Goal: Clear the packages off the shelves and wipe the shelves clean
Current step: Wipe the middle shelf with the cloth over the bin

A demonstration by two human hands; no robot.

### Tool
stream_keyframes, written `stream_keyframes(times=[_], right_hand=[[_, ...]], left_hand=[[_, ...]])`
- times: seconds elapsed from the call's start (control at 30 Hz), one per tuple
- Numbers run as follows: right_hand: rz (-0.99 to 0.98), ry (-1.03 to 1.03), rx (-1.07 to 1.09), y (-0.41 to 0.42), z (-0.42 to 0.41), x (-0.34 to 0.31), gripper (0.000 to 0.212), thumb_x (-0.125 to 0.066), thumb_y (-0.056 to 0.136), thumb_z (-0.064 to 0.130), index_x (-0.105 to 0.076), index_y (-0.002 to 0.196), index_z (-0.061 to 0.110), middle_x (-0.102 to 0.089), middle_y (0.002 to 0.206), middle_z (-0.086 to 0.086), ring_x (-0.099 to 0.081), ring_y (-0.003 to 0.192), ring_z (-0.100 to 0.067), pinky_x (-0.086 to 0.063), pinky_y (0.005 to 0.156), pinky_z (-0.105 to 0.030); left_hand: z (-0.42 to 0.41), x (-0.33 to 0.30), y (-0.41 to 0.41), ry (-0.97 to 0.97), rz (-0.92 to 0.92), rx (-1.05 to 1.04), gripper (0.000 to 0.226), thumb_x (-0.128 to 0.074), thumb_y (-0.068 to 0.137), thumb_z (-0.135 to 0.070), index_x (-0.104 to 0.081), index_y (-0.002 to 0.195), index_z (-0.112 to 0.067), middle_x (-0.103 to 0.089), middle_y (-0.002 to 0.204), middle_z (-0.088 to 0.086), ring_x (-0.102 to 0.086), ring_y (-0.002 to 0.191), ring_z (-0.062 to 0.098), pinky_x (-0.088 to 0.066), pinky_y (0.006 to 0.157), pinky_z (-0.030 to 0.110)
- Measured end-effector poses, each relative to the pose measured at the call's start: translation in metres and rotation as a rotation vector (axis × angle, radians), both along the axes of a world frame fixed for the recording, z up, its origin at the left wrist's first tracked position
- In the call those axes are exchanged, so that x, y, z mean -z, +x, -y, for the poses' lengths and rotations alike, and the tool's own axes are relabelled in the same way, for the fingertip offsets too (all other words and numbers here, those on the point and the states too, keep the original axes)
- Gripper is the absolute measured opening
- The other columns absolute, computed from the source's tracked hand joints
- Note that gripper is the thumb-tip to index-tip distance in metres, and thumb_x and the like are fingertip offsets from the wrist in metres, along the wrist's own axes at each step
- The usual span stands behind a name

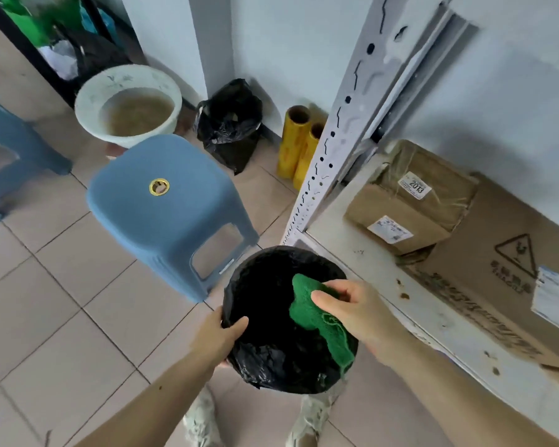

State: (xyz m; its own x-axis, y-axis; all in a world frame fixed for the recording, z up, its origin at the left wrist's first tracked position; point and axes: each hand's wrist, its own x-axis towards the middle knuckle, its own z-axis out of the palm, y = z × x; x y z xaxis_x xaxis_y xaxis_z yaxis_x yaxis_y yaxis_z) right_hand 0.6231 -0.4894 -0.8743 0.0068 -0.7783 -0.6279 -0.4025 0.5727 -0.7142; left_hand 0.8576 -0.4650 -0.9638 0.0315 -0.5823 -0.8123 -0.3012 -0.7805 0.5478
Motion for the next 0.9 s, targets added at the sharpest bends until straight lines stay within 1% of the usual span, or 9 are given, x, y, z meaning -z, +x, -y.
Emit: stream_keyframes(times=[0.1,0.2,0.3,0.37,0.53,0.67,0.73,0.83,0.9], right_hand=[[0.002,0.034,0.059,0.014,0.009,0.047,0.011,-0.07,0.089,0.019,-0.075,0.094,0.01,-0.073,0.094,-0.016,-0.071,0.091,-0.032,-0.056,0.086,-0.043],[-0.014,0.033,0.131,0.025,0.019,0.098,0.02,-0.072,0.087,0.02,-0.07,0.096,0.001,-0.067,0.101,-0.026,-0.065,0.096,-0.041,-0.055,0.087,-0.044],[-0.024,0.044,0.219,0.032,0.026,0.14,0.005,-0.072,0.088,0.016,-0.076,0.085,0.016,-0.075,0.09,-0.012,-0.071,0.086,-0.026,-0.056,0.076,-0.032],[-0.023,0.052,0.251,0.035,0.031,0.168,0.01,-0.072,0.088,0.015,-0.076,0.083,0.022,-0.077,0.085,-0.003,-0.074,0.079,-0.016,-0.057,0.074,-0.03],[-0.02,0.069,0.278,0.034,0.043,0.215,0.01,-0.069,0.086,0.006,-0.075,0.094,0.006,-0.074,0.096,-0.018,-0.072,0.09,-0.03,-0.057,0.084,-0.045],[0.073,0.173,0.237,0.031,0.052,0.231,0.026,-0.057,0.081,-0.016,-0.071,0.098,-0.002,-0.07,0.108,-0.027,-0.07,0.099,-0.037,-0.057,0.09,-0.045],[0.113,0.227,0.177,0.031,0.058,0.238,0.029,-0.055,0.083,-0.02,-0.071,0.091,0.003,-0.073,0.101,-0.021,-0.072,0.094,-0.032,-0.059,0.085,-0.04],[-0.03,0.279,0.088,0.038,0.06,0.25,0.009,-0.066,0.074,-0.011,-0.061,0.077,-0.004,-0.061,0.076,-0.019,-0.062,0.071,-0.025,-0.05,0.072,-0.036],[-0.05,0.288,0.075,0.043,0.06,0.255,0.024,-0.069,0.073,-0.006,-0.064,0.095,-0.01,-0.066,0.087,-0.029,-0.065,0.077,-0.028,-0.052,0.077,-0.038]], left_hand=[[0.009,0.056,0.014,0.007,0.02,0.042,0.038,-0.062,0.094,-0.035,-0.05,0.128,-0.021,-0.067,0.113,0.001,-0.069,0.094,0.023,-0.06,0.076,0.046],[0.016,0.115,0.024,-0.005,0.032,0.061,0.041,-0.062,0.093,-0.038,-0.046,0.128,-0.026,-0.066,0.113,0.001,-0.068,0.094,0.024,-0.06,0.074,0.049],[0.021,0.178,0.029,-0.028,0.091,0.059,0.063,-0.062,0.077,-0.056,-0.045,0.132,-0.029,-0.066,0.115,-0.001,-0.067,0.096,0.026,-0.06,0.076,0.05],[0.024,0.215,0.03,-0.042,0.101,0.057,0.068,-0.061,0.075,-0.059,-0.044,0.134,-0.029,-0.065,0.117,0.0,-0.065,0.1,0.028,-0.059,0.08,0.05],[0.033,0.266,0.023,-0.063,0.088,-0.005,0.057,-0.064,0.091,-0.041,-0.04,0.141,-0.025,-0.06,0.124,0.002,-0.06,0.111,0.028,-0.052,0.096,0.047],[0.031,0.297,0.025,-0.038,0.069,-0.051,0.048,-0.066,0.087,-0.044,-0.045,0.129,-0.035,-0.063,0.122,0.001,-0.063,0.107,0.028,-0.056,0.088,0.052],[0.028,0.304,0.024,-0.035,0.06,-0.07,0.04,-0.067,0.089,-0.041,-0.046,0.123,-0.035,-0.063,0.12,0.001,-0.064,0.104,0.028,-0.057,0.085,0.051],[0.024,0.302,0.019,-0.014,0.07,-0.079,0.051,-0.065,0.089,-0.046,-0.042,0.129,-0.025,-0.063,0.116,0.004,-0.065,0.097,0.028,-0.058,0.075,0.044],[0.02,0.298,0.018,0.012,0.089,-0.091,0.063,-0.063,0.089,-0.051,-0.038,0.137,-0.02,-0.063,0.115,0.008,-0.065,0.088,0.025,-0.053,0.067,0.036]])
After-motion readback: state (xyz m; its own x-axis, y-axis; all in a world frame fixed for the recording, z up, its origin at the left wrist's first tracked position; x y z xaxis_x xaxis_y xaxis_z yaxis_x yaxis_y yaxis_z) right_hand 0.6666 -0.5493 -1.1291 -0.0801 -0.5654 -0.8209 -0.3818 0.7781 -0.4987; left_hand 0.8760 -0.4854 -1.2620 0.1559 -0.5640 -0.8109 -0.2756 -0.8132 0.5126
